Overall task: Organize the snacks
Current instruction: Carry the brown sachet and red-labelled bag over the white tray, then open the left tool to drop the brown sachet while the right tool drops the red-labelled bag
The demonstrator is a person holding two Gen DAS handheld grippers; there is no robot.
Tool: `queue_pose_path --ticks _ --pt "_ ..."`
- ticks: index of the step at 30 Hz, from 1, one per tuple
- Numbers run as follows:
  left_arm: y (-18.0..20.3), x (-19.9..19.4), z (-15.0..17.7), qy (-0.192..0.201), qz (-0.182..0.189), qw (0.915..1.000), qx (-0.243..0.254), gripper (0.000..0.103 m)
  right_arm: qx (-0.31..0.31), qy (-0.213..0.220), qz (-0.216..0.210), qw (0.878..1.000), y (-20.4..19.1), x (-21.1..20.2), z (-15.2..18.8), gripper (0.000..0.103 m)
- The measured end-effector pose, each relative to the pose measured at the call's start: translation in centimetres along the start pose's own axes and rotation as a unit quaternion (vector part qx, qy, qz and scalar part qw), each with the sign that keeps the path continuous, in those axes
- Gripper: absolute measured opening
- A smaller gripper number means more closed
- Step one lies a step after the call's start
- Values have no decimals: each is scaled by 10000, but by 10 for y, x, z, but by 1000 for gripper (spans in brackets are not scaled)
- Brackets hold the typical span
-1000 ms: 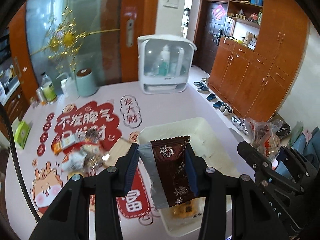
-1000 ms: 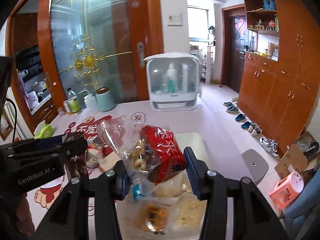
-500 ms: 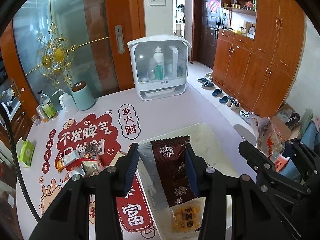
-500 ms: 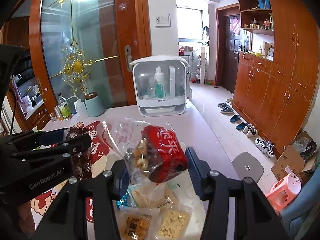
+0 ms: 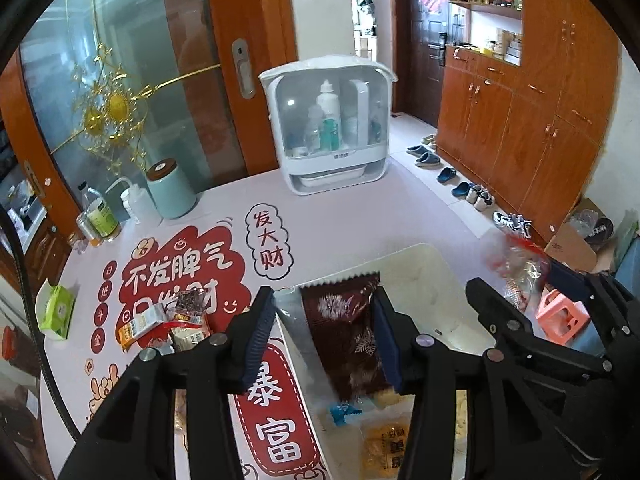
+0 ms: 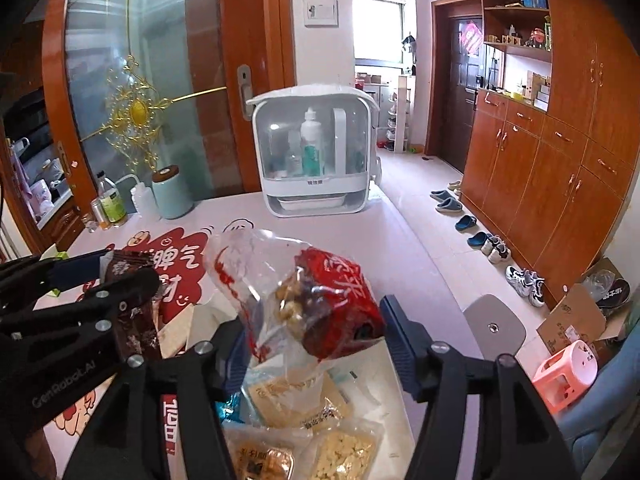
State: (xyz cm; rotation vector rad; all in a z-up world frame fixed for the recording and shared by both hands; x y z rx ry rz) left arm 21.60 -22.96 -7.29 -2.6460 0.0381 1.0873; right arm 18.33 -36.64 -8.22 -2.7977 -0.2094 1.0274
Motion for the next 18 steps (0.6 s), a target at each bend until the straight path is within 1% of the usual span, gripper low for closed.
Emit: queue_pose_path --ticks 1,3,4,5,7,8,10,13,18 --pt "-1 4 0 -62 13 10000 -42 59 21 -21 44 10000 2 4 0 72" --pt "-6 9 0 -127 67 9998 -153 81 83 -55 112 9999 8 10 -1 72" --pt "-9 11 0 -125 99 9996 -211 86 115 -84 110 9998 10 13 -1 73" --pt "-10 11 0 -117 110 9996 -230 87 192 -132 63 9997 14 17 0 74" --pt "-13 13 -1 -100 111 9996 -222 90 325 -198 -71 9992 17 20 2 82" --pt "-14 14 0 -100 85 9997 -203 90 362 -217 -107 9991 17 21 3 83" --pt "-16 15 0 -99 12 9998 -180 91 362 -229 -115 9990 16 21 4 84" --pt "-19 17 2 -123 -9 9998 -178 91 298 -247 -44 9992 14 21 6 84" --pt "-25 16 5 -129 -55 9998 -155 91 311 -256 -80 9992 9 17 7 84"
Point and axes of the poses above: each gripper's, at about its wrist camera, not at the fingertips, and x roughly the way its jaws point, y to its right, z to its underside, the point moved 9 cm from there along x, roughly the way its jaws point, and after that the axes turned 15 degrees about -z, right-handed, at the moved point
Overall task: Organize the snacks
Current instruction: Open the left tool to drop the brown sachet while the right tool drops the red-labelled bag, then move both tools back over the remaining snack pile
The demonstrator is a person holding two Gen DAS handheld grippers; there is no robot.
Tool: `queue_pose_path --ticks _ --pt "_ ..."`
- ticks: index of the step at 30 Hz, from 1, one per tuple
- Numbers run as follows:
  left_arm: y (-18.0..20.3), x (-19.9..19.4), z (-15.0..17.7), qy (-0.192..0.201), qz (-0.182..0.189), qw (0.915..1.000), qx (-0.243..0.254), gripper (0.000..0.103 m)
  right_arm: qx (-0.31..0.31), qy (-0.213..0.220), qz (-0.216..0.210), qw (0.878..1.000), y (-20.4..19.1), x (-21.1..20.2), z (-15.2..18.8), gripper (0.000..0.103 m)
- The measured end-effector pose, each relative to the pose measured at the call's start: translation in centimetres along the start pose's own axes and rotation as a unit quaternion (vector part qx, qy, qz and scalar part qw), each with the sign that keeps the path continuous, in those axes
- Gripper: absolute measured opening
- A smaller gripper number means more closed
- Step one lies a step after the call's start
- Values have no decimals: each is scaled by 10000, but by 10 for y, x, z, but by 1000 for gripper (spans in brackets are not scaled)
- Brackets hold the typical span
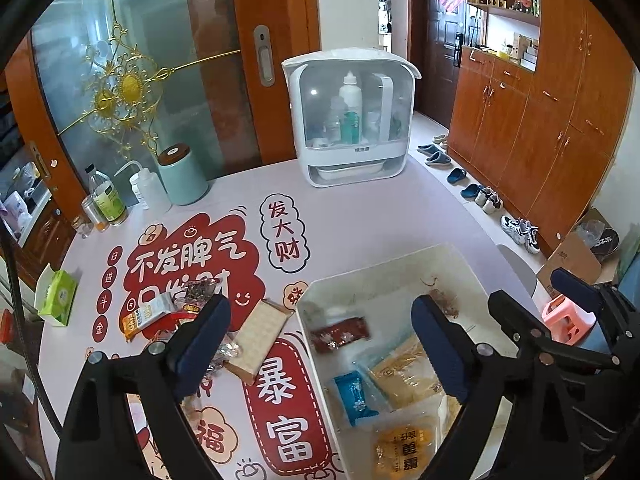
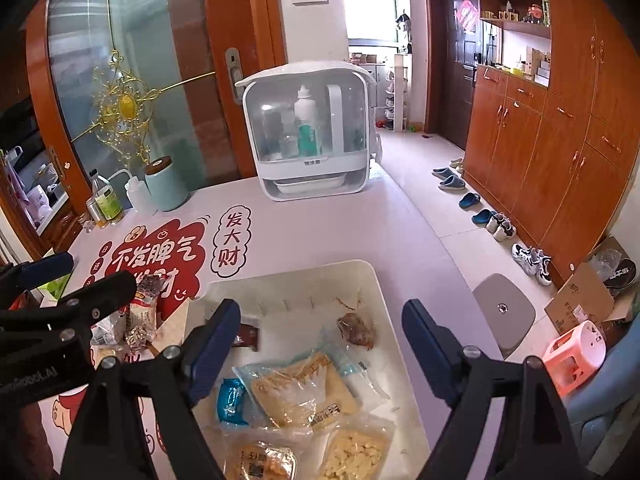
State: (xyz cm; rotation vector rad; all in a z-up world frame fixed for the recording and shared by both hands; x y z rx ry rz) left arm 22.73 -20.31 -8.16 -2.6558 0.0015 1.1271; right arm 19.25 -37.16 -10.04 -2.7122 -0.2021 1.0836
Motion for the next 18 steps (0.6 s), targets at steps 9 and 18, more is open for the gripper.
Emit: queue_pose_path --ticks 9,18 --pt "-14 -10 12 70 -116 9999 107 91 38 -59 -46 10000 -12 -5 7 84" --pt "-46 -16 44 6 -237 9995 211 91 82 -154 -147 9997 -38 -11 28 84"
Point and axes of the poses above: each gripper's, at about its wrist camera, not at the fingertips, and x roughly the way its jaws point, y to its right, z to its underside, the point moved 9 cm from there along x, roughly the way its jaws point, and after that the axes turned 15 degrees about -z, right-handed, at the moved point
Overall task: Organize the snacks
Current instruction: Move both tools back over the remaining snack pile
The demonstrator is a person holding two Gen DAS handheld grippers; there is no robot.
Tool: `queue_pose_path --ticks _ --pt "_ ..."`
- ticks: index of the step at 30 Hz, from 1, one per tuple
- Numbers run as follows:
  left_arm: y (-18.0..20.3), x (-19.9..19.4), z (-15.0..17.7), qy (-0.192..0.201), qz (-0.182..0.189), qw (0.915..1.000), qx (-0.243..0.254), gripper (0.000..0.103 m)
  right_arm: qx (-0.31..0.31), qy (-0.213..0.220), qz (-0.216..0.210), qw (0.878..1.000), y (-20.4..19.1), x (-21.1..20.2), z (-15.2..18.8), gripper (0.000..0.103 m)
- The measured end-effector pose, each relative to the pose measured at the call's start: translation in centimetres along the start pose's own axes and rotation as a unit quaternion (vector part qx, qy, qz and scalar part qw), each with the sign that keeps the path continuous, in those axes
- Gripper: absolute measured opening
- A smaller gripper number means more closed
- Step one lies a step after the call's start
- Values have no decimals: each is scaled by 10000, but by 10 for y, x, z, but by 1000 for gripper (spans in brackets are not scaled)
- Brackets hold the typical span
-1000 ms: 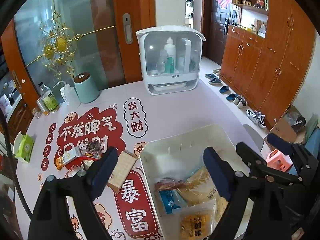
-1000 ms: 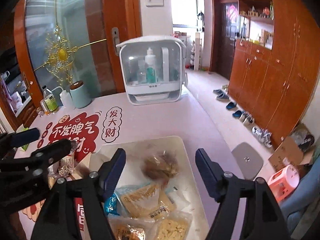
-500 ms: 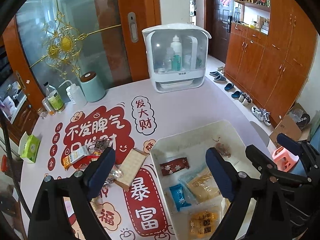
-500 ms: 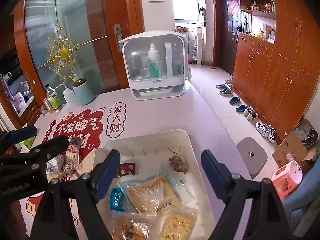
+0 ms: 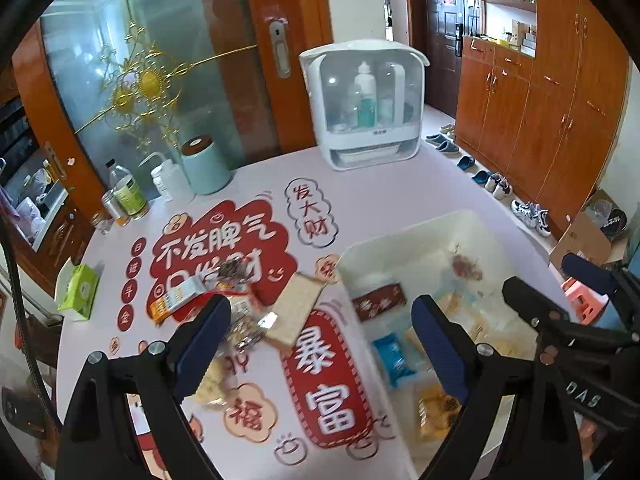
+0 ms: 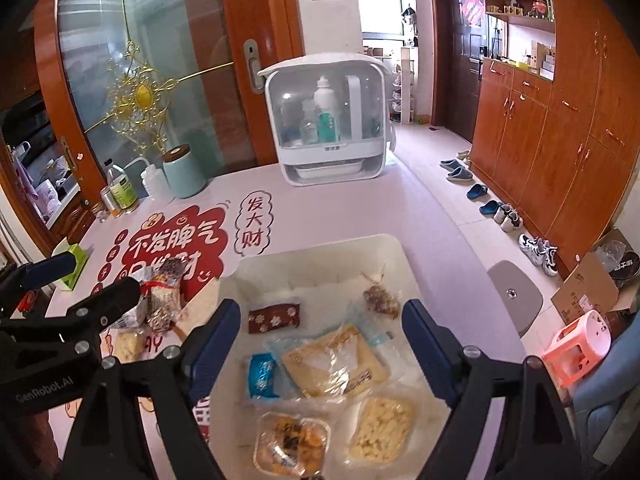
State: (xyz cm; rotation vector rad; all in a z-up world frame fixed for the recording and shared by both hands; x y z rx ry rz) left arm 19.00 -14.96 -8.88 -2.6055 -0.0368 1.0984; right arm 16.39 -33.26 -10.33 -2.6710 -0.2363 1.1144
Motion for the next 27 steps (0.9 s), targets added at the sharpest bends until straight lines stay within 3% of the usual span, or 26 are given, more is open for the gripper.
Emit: queue_pose_path --ticks 8,18,22,27 --pt "-75 6 31 -133 -362 9992 -51 91 -98 -243 -105 9996 -39 7 19 84" --pt "-192 20 28 16 -860 9961 209 91 -391 -339 -459 9976 -122 29 11 84" --pt "-213 34 30 29 -713 9959 559 97 -554 -378 -580 9961 -161 45 7 84" --pt "-204 75 37 -204 -115 9944 1031 97 -572 -406 -568 9959 -191 70 3 84"
Point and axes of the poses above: each gripper's, at about its wrist camera, not at the fingertips, and x roughly the way its jaws point, y to its right, z to its underside, the point moved 9 cm from there along x, roughly the way its jaws point, and after that the axes turned 15 degrees about -z, right-handed, at the moved point
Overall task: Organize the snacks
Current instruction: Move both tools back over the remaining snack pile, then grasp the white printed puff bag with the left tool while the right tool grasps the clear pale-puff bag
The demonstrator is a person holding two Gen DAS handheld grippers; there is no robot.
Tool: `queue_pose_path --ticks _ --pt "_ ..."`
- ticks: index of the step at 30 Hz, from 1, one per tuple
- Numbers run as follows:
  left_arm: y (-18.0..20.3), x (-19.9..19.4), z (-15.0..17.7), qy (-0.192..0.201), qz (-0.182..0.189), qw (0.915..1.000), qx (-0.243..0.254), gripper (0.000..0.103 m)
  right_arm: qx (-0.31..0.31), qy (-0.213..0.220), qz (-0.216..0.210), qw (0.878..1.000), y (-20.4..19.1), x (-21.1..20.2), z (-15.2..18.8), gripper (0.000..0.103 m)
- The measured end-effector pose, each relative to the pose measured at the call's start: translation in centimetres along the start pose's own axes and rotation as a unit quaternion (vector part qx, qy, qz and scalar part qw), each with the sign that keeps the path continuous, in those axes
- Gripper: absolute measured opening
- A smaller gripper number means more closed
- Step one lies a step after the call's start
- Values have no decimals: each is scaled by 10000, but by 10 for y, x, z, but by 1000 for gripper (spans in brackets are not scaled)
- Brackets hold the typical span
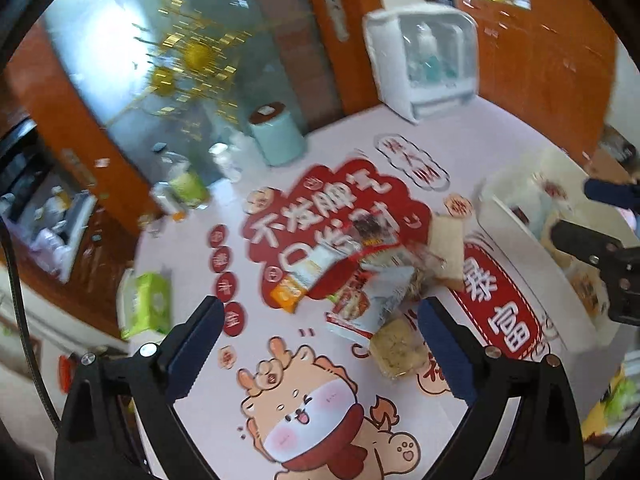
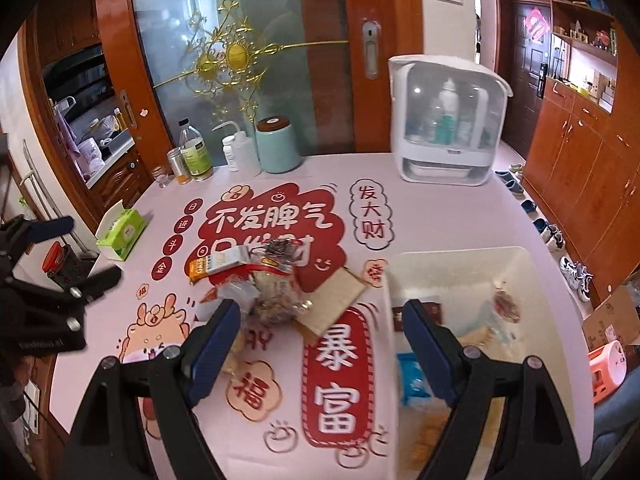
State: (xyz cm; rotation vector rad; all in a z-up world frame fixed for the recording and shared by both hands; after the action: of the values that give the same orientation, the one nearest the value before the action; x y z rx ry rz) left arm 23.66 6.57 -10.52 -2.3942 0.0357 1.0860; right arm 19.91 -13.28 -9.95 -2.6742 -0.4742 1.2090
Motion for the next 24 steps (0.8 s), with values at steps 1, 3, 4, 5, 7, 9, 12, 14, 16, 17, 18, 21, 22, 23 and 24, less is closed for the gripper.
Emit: queue_pose_path --ticks 1,3,4,5,7,9,12,14,16,17,18,21,22,23,24 --pt "6 11 0 -35 170 9998 124 97 11 -34 41 10000 -4 9 0 84" --pt "18 32 1 -99 496 9981 360 97 54 -126 118 9998 -6 26 2 84" --pt "27 44 2 -145 679 9963 500 97 85 -171 141 9997 -6 33 5 84" --pt "35 54 3 -190 804 9947 606 97 146 -254 180 9994 -5 44 8 84" --pt "52 77 8 -323 1001 9909 845 97 273 -400 206 9986 -4 61 16 84" --pt "68 100 14 -467 1093 9872 1067 97 418 -550 223 9974 -1 79 26 84" --pt "87 131 23 -691 1189 9823 1271 94 531 -752 272 9954 1 102 42 84" --pt "96 151 30 -895 1273 9791 1308 89 594 -887 267 9939 2 116 51 84" --pt "103 171 38 -1140 1369 9752 1315 68 644 -989 259 9927 2 126 58 84" --pt "106 179 42 -1281 1486 9722 1281 65 675 -1048 245 9919 1 132 62 84" --pt "105 183 44 -1294 1523 9726 1192 64 690 -1082 233 9915 1 136 64 84" --pt "98 185 44 -1212 1660 9733 1020 58 736 -1224 143 9896 -5 148 72 84" --pt "94 186 45 -1233 1680 9735 947 56 739 -1276 96 9890 -8 152 74 84" --pt "90 187 47 -1250 1674 9739 892 54 737 -1333 41 9883 -12 157 77 84" --pt "84 189 49 -1278 1657 9744 819 51 728 -1404 -19 9874 -16 162 81 84"
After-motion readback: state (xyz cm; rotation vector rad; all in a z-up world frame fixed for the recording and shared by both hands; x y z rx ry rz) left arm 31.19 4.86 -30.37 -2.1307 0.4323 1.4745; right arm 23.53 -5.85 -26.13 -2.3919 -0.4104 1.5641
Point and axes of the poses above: each gripper's, at about its wrist camera, not at the fingertips, and x roughly the way its jaws point, y to its right, z to its underside, the point moved 9 cm from there along x, roughly the way its jaws point, and after that the axes turned 15 degrees about -z, right-handed, at the moved point
